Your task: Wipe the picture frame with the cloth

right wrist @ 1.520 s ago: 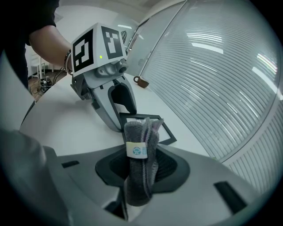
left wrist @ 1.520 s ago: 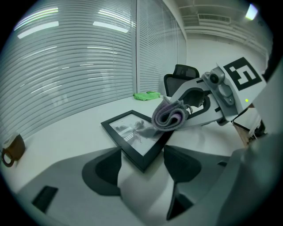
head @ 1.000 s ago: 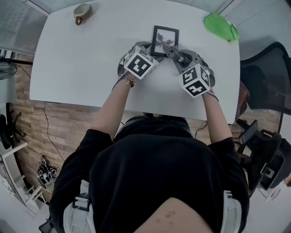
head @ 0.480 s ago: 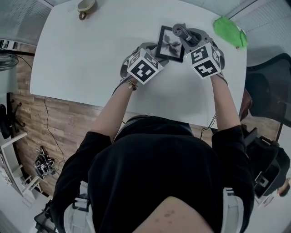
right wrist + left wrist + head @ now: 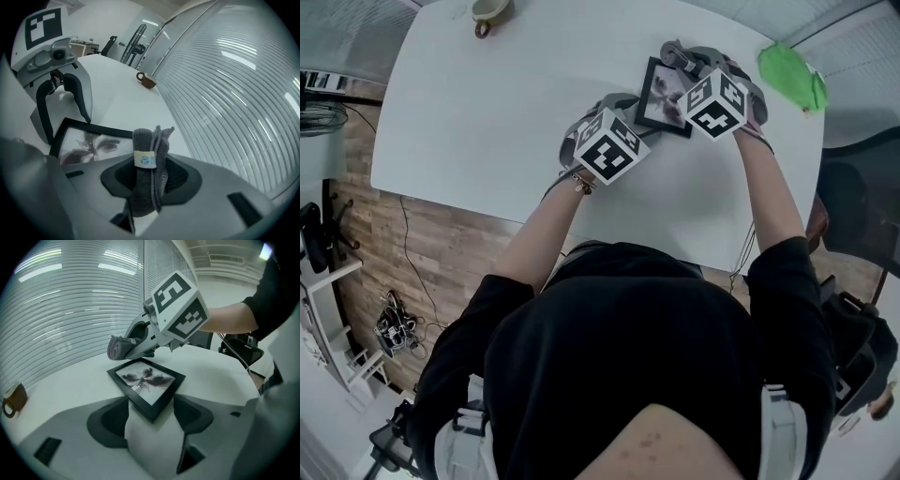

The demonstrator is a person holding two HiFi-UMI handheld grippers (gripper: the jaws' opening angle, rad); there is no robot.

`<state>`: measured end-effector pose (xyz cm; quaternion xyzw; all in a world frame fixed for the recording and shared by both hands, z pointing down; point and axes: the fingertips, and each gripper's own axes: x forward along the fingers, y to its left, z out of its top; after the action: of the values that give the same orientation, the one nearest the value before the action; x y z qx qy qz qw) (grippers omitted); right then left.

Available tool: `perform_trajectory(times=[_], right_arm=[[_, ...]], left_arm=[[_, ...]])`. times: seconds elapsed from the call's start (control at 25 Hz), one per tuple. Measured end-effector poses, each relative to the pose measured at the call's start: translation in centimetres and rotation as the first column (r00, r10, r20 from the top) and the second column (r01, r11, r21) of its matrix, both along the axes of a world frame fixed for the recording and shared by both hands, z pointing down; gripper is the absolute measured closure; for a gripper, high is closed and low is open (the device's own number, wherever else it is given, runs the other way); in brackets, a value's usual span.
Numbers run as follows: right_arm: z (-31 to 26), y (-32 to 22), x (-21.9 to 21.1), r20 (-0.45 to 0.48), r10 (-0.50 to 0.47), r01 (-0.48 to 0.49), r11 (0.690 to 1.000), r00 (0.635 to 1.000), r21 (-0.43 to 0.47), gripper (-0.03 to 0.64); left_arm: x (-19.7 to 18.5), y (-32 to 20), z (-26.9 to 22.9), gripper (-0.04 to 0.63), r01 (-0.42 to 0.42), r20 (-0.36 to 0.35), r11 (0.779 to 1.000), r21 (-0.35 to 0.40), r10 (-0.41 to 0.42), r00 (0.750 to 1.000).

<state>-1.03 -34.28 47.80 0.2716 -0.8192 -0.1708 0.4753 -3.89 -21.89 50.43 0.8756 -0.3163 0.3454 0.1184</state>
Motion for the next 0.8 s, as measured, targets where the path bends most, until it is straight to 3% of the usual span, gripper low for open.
perform_trajectory(times=[0.8], right_arm=[[1.6,1.2,-0.2,-0.084,0.005,0.005,0.994,0.996,0.109,0.506]], left_arm=[[0.0,0.1,0.0,0.282,-0.002,0.002,1.000,-0.001,0.002,1.000]])
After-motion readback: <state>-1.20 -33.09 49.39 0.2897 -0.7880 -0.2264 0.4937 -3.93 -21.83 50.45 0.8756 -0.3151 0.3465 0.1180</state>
